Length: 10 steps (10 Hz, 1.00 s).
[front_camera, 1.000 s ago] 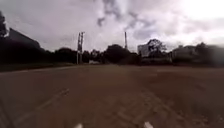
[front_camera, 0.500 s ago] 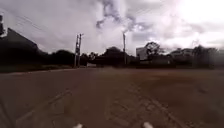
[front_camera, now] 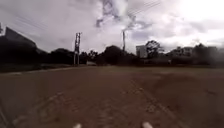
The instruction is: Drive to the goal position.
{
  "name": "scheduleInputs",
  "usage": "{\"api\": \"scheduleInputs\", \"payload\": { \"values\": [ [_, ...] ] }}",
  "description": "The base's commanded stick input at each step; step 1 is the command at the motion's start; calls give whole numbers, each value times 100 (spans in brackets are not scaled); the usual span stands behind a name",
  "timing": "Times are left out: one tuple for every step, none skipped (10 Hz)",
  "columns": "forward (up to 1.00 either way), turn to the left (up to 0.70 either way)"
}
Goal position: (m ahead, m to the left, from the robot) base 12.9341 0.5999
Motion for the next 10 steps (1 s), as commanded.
{"api": "scheduleInputs", "payload": {
  "values": [
    [50,0],
    [50,0],
    [50,0],
    [50,0],
    [50,0],
    [50,0],
    [50,0],
    [50,0],
    [50,0],
    [50,0]
  ]
}}
